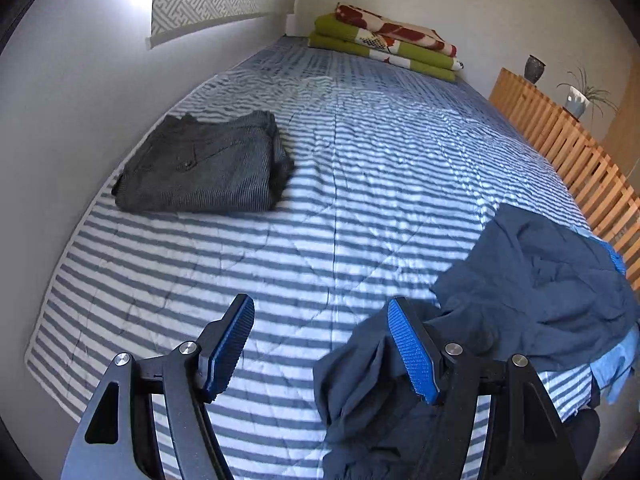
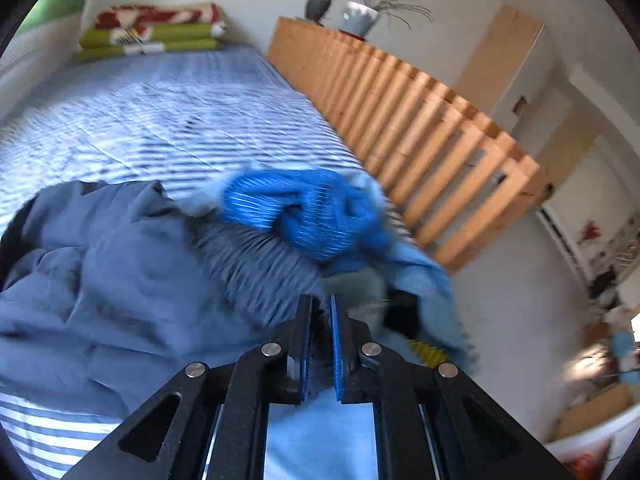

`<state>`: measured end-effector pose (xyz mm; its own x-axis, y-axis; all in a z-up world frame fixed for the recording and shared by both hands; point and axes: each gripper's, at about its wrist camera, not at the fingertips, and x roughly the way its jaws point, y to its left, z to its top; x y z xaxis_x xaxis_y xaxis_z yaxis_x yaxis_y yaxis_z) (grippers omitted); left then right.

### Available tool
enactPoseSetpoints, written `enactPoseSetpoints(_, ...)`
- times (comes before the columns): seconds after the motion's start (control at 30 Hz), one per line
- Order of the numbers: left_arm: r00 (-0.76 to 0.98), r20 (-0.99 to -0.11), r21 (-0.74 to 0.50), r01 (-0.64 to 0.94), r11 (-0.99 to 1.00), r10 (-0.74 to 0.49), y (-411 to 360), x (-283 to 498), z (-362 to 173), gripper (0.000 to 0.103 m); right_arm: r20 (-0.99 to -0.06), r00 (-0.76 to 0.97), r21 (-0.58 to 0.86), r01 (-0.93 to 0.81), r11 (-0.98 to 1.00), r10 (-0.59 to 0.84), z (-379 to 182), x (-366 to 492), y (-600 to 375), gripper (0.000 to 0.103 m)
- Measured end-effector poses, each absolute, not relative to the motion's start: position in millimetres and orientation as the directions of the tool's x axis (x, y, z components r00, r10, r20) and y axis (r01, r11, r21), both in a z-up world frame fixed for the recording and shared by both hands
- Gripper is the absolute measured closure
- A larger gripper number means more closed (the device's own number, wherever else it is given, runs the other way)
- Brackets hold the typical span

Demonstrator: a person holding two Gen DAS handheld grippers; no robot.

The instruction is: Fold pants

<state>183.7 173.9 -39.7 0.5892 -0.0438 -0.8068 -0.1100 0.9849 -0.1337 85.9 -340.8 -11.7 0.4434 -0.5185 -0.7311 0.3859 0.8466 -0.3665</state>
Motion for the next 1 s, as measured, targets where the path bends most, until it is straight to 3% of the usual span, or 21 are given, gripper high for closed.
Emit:
enactPoseSetpoints(0.1,0.573,-0.817,-0.141,-0.081,0.987,-0.07,170,172,-50,0.03,-0.714,0.492,-0.343,0.373,0.862,-0.498,2,77,-331,0.086)
enactPoseSetpoints(0.23,0.528,-0.842,-0.146,-0.029,0.989,-0.109,157,163,-72,0.03,-0.768,0.588,-0.204,0.154,0.967,-0.256,9,85,-273,0.057)
enactPoseSetpoints(0.4,0.471,-0.866,-0.196,-0.005,0.981,-0.171,143,163,-101,0.03,-0.864,0.501,-0.016,-0.122,0.992,0.048,-34,118,-166,0.057)
enactPoseSetpoints(0.5,0.447,-0.871,-0.223,0.011,0.975,-0.204,137,166,-115,0.032,-0.911,0.393,0.052,-0.187,0.981,0.124,-79,143,-113,0.057)
enactPoseSetpoints(0.53,0.445,-0.869,-0.235,0.011,0.972,-0.216,136,168,-117,0.035,-0.922,0.361,0.074,-0.19,0.979,0.14,-89,147,-100,0.057)
enactPoseSetpoints(0.57,0.442,-0.868,-0.248,0.01,0.969,-0.227,136,169,-120,0.045,-0.935,0.313,0.11,-0.187,0.976,0.165,-105,156,-88,0.057)
enactPoseSetpoints(0.6,0.433,-0.87,-0.26,0.005,0.966,-0.236,136,172,-123,0.065,-0.944,0.272,0.143,-0.167,0.975,0.185,-120,165,-80,0.057)
enactPoseSetpoints(0.67,0.425,-0.878,-0.243,0.001,0.97,-0.22,135,176,-125,0.083,-0.952,0.207,0.201,-0.135,0.97,0.226,-140,176,-72,0.063)
enactPoseSetpoints(0.7,0.431,-0.878,-0.23,0.002,0.973,-0.208,135,176,-124,0.092,-0.949,0.186,0.232,-0.126,0.964,0.253,-146,178,-68,0.09)
enactPoseSetpoints(0.73,0.438,-0.875,-0.226,0.007,0.974,-0.206,136,175,-121,0.095,-0.945,0.157,0.269,-0.124,0.955,0.287,-147,177,-62,0.101)
enactPoseSetpoints(1.0,0.542,-0.809,-0.283,-0.021,0.959,-0.228,186,139,-67,0.101,-0.858,0.407,0.238,-0.222,0.945,0.312,-38,160,-60,0.102)
